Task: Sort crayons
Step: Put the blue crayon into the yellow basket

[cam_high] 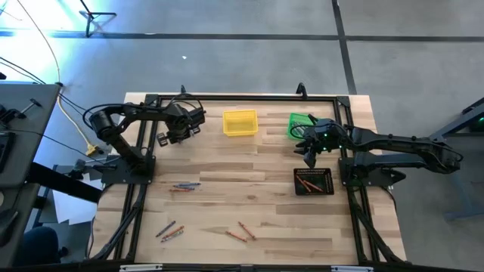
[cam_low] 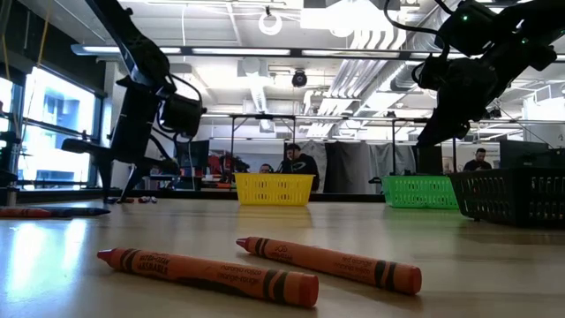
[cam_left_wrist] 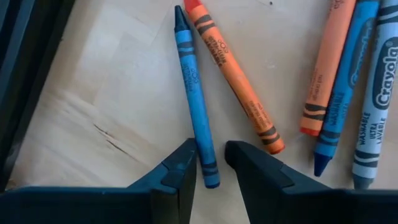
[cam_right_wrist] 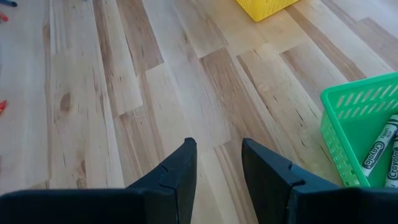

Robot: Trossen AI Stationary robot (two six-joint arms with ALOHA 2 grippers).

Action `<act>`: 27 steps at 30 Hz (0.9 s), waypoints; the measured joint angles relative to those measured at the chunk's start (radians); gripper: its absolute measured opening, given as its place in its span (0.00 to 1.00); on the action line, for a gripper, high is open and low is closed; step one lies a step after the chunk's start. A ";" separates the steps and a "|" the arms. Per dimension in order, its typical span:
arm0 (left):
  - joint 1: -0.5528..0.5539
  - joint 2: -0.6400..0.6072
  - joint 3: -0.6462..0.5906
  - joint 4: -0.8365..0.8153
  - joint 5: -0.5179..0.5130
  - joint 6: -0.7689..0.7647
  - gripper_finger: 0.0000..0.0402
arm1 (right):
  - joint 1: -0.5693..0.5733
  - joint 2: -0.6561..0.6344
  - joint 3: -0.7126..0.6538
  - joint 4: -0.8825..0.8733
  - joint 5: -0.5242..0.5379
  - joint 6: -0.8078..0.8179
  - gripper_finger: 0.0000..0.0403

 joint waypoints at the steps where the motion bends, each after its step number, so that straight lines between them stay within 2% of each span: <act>1: 0.000 0.000 0.000 0.000 0.001 0.003 0.23 | 0.000 0.000 0.000 0.000 0.000 0.000 0.30; 9: -0.013 -0.001 0.000 -0.007 0.029 0.044 0.02 | 0.000 0.000 0.000 0.000 0.000 -0.003 0.30; 17: -0.072 -0.019 -0.001 -0.038 0.034 0.063 0.01 | 0.000 0.000 0.000 0.000 0.000 -0.004 0.30; 21: -0.099 -0.069 -0.008 -0.069 0.078 0.064 0.00 | 0.000 0.000 0.000 0.000 0.000 -0.004 0.30; 27: -0.125 -0.160 -0.005 -0.091 0.014 0.062 0.00 | 0.000 0.000 0.000 0.000 0.000 -0.004 0.30</act>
